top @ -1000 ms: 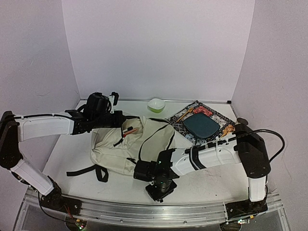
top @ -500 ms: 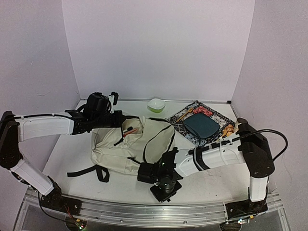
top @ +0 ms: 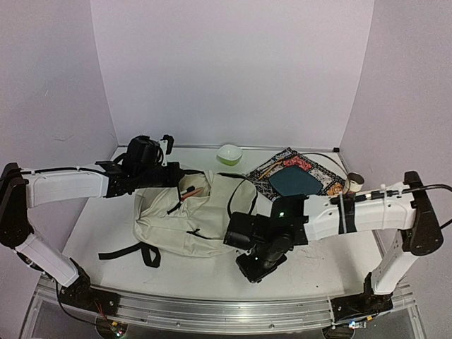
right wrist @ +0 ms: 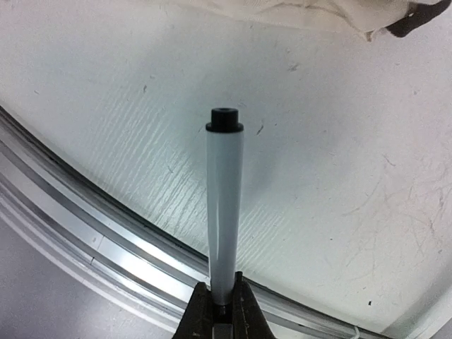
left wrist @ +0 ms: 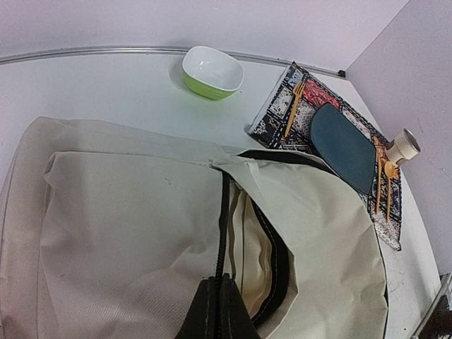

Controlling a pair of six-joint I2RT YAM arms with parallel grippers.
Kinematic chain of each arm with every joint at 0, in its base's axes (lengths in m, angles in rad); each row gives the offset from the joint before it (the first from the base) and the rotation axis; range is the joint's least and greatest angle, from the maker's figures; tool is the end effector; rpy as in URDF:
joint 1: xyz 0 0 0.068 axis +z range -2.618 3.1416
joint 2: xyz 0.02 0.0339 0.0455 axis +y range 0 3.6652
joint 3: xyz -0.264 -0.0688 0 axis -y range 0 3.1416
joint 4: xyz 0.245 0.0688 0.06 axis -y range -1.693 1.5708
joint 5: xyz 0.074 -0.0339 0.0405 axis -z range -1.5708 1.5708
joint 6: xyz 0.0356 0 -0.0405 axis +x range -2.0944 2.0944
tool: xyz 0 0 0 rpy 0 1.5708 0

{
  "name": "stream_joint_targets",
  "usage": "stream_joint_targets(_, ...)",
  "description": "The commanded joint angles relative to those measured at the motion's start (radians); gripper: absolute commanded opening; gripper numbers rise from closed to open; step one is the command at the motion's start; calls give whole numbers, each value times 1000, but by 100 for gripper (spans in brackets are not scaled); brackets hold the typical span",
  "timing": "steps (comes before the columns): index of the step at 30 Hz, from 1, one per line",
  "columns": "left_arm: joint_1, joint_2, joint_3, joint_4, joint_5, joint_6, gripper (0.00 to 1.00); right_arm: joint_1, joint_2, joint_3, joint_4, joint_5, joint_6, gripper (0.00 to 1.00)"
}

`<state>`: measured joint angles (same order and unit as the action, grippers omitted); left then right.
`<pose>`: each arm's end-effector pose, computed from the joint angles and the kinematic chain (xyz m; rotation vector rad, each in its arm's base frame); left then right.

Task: Pack the student bag
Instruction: Pick up the pen from the center of the board, then place the pen in the lower front pocket of the bag.

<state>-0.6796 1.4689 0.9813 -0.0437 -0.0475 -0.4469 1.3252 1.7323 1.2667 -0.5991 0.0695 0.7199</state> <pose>0.2594 -0.2074 0.2588 0.2220 2.1529 -0.6178 0.0903 0.3500 0.2219 -0.8006 2.6474 0.5603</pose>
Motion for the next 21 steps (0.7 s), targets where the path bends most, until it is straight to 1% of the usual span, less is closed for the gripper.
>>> stream_joint_targets(1, 7, -1, 42, 74, 2, -5, 0, -64, -98, 30, -83, 57, -20, 0)
stream_joint_targets(5, 8, 7, 46, 74, 21, -7, 0, -145, -137, 82, -21, 44, -75, 0)
stream_joint_targets(12, 9, 16, 51, 74, 70, 2, 0, -289, -189, 76, 268, -99, -106, 0)
stream_joint_targets(17, 8, 29, 63, 73, 116, 3, 0, -349, -133, 91, 481, -141, -85, 0)
stream_joint_targets(21, 8, 28, 64, 71, 127, 2, 0, -384, -61, 95, 665, -139, -17, 0)
